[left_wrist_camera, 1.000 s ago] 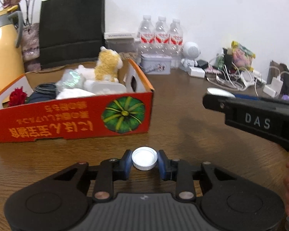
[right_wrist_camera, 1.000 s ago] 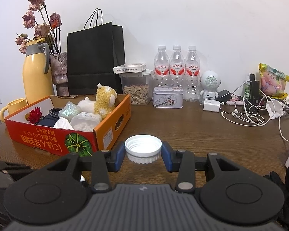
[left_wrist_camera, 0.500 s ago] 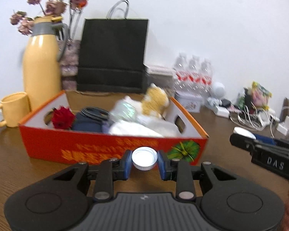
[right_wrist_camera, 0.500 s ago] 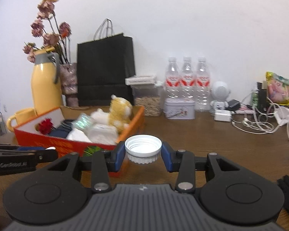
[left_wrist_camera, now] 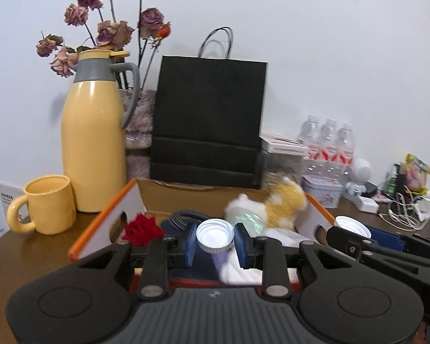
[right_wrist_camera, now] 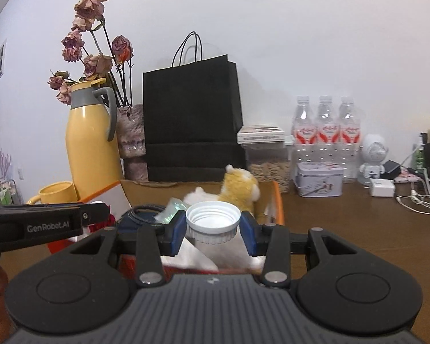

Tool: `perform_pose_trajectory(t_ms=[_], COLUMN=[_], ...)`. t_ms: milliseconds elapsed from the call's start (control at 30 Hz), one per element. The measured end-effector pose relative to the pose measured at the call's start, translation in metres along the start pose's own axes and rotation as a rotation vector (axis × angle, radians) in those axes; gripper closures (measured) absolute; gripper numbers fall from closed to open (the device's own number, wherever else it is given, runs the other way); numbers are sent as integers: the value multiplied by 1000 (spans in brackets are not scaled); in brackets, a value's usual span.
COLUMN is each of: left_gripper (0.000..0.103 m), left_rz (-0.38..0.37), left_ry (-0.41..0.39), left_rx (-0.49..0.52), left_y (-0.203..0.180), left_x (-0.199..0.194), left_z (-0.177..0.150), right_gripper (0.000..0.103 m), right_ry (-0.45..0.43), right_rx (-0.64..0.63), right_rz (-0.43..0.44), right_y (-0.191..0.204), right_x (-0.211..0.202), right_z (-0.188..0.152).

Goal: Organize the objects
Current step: 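Carry both white caps over into the red box, then open both tools to release the white caps in the box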

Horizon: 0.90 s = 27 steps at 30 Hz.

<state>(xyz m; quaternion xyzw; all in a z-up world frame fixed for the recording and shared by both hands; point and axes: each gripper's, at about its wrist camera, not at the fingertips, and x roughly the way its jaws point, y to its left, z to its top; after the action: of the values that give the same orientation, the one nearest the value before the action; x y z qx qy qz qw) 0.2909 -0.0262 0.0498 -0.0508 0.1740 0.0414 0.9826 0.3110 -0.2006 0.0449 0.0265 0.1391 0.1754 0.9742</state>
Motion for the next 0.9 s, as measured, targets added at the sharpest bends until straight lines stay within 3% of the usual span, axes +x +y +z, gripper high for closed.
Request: perform_pose_trajectory(t_ms=[267, 600, 667, 700, 733, 767, 800, 833, 900], left_gripper=[76, 76, 67, 48, 21, 10, 0, 0, 0], left_rz=[32, 44, 56, 63, 74, 80, 78, 74, 67], left_ry=[-6, 7, 6, 8, 11, 10, 1, -9, -3], left_rx=[-10, 35, 40, 37, 31, 22, 12, 0, -17], left_y=[26, 29, 31, 32, 34, 36, 38, 40, 43], left_x=[39, 70, 72, 72, 71, 70, 67, 62, 54], left_z=[19, 25, 25, 25, 26, 27, 27, 27, 29], right_gripper=[62, 62, 50, 45, 31, 16, 8, 0, 0], right_ry=[22, 67, 78, 80, 82, 80, 76, 71, 68], right_rx=[-4, -33, -32, -31, -29, -26, -24, -23, -19], right_rz=[-13, -43, -52, -54, -57, -62, -65, -63, -55], right_y=[16, 16, 14, 13, 12, 11, 10, 9, 7], right_x=[46, 75, 76, 75, 75, 73, 70, 68, 61], right_z=[10, 12, 12, 12, 12, 13, 13, 13, 15])
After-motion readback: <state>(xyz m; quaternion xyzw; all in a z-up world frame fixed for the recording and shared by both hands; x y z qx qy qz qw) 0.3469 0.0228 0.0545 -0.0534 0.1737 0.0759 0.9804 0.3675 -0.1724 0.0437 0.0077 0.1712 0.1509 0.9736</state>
